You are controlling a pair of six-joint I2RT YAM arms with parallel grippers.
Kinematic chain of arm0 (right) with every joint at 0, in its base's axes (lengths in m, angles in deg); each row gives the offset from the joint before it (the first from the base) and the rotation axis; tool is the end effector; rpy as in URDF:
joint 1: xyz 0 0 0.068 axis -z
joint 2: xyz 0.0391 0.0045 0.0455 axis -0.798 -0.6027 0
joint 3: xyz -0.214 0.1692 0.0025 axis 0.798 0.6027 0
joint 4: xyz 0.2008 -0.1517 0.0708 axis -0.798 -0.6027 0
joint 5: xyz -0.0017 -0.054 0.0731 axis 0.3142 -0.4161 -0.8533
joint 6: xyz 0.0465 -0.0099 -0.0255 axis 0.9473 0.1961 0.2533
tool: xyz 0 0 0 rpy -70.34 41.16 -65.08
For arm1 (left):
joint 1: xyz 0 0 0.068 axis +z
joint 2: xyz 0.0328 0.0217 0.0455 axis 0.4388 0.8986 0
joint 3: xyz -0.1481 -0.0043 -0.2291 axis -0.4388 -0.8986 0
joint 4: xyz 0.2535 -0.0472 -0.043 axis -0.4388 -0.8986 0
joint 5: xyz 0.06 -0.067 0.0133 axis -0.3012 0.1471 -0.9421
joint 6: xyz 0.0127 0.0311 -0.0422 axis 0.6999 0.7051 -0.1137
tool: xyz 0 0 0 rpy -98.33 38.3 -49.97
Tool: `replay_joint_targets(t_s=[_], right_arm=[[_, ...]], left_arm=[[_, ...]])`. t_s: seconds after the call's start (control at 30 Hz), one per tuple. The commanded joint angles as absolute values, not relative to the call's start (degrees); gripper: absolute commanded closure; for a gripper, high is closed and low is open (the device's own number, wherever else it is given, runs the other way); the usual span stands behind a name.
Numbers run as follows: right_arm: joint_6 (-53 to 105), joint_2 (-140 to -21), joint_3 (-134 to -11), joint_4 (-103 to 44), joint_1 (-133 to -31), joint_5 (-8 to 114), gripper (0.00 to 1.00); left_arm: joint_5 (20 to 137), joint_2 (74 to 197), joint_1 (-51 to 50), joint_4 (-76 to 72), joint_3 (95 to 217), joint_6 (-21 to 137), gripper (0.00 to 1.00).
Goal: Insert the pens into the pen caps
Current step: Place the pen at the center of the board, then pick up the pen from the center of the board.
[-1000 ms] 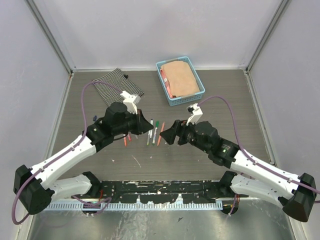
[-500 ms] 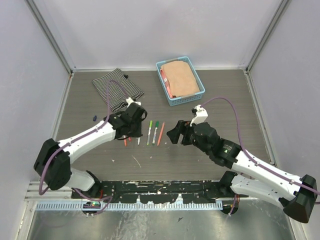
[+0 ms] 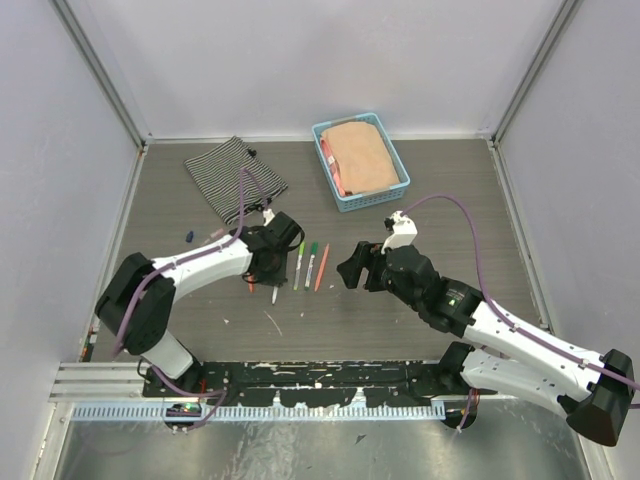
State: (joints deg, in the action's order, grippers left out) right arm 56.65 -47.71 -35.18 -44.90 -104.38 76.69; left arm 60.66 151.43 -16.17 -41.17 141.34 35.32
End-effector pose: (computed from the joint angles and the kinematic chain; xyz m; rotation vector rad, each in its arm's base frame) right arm 0.1280 0.1450 0.2795 -0.0714 2.0784 0.7036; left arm 0.2251 -0.1961 0.1884 0.1452 2.7721 -0.1098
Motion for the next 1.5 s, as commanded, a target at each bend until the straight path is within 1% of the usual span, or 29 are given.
replay_joint_targets(t_s=[0.0,0.17,0.4,0.57,0.8,0.9,1.03,1.27,1.47], right_arm=[[56.2,-47.0,-37.9,-44.4,-104.7,78.5,0.19],[56.1,-47.3,-37.9,-44.9,-104.7,79.1,0.19],[56.2,-47.4,-38.0,-45.4,-104.7,79.3,0.18],[55.9,-47.5,-38.4,-45.8,-104.7,79.6,0.18],[55.9,-47.7,-38.4,-45.8,-104.7,79.5,0.19],[55.8,-47.7,-38.5,-45.9,-104.7,79.5,0.18],[55.7,-47.4,-38.5,-46.4,-104.7,79.9,0.19],[55.6,-46.5,-38.6,-47.4,-104.8,80.6,0.19],[55.6,-46.0,-38.5,-48.2,-104.7,81.4,0.18]], left_arm=[[61.4,153.1,-16.0,-40.1,141.9,35.5,0.79],[61.3,154.6,-16.0,-39.8,142.2,35.9,0.7],[61.4,155.8,-16.1,-40.1,142.5,35.8,0.68],[60.9,151.4,-16.0,-40.7,143.1,36.3,0.66],[55.2,144.0,-14.7,-43.3,144.1,37.8,0.63],[55.3,143.4,-11.4,-44.0,143.6,37.8,0.63],[58.6,144.2,-6.9,-42.6,142.1,37.5,0.65],[58.4,149.6,-6.5,-41.4,142.2,36.8,0.69],[55.8,151.9,-6.4,-41.5,142.5,36.6,0.69]])
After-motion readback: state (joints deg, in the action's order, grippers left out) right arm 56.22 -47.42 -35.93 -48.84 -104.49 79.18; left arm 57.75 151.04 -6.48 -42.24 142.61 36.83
